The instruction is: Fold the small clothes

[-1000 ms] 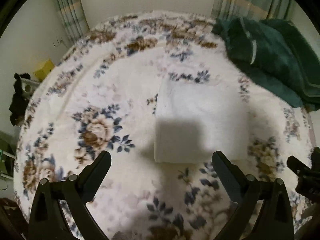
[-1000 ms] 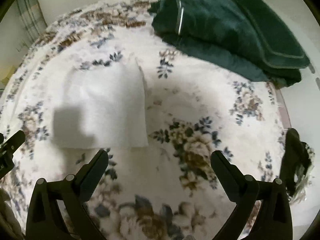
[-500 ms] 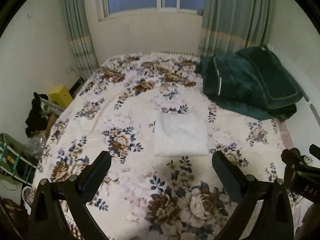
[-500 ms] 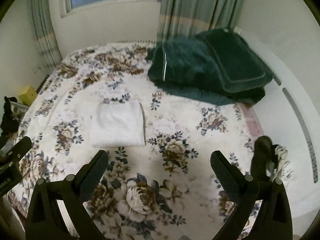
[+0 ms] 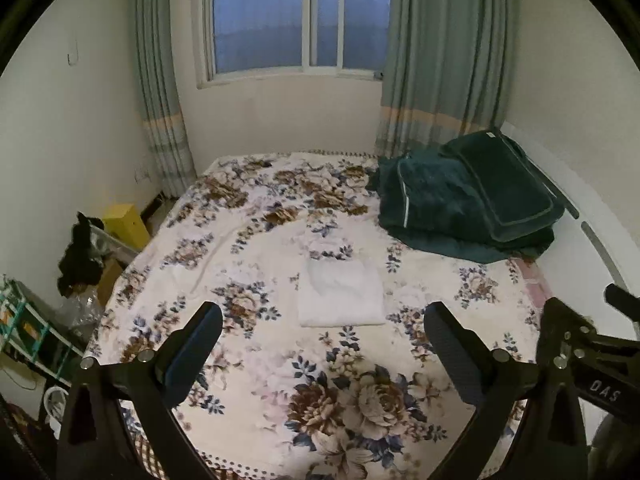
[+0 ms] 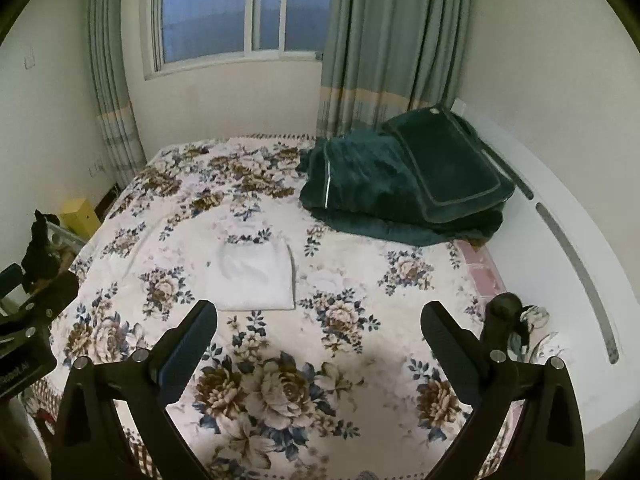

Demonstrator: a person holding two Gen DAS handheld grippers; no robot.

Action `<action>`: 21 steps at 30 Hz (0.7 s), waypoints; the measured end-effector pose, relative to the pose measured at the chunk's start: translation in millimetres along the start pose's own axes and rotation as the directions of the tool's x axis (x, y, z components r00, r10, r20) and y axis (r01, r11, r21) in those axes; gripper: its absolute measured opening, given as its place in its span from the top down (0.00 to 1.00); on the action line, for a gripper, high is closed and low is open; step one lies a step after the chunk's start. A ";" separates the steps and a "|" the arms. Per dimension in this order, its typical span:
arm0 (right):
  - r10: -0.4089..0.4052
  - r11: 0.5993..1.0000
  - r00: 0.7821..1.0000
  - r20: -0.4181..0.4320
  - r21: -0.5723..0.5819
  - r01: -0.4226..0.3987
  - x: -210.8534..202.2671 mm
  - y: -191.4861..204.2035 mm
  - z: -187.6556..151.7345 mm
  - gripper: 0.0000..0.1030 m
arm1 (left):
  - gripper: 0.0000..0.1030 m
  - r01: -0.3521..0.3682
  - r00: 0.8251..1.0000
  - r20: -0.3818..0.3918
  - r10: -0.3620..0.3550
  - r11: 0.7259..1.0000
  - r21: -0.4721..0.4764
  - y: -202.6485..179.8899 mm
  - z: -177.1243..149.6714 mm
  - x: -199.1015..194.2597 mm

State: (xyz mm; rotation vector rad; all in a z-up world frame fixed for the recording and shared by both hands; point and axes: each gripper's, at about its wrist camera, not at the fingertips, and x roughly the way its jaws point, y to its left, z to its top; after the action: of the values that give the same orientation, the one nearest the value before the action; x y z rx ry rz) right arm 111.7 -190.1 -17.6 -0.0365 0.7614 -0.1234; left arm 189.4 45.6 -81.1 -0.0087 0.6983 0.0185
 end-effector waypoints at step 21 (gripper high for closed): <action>0.058 0.998 0.998 0.039 -0.009 -0.058 -60.7 -12.5 12.2 0.00 | 0.00 -0.060 0.998 0.007 0.060 0.998 -0.016 -2.6 4.8 -45.3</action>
State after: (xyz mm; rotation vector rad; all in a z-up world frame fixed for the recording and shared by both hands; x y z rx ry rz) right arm 75.3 -195.1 33.8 -0.0241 0.7227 -0.0647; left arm 157.9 42.4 -48.3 -0.0030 0.6911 0.0815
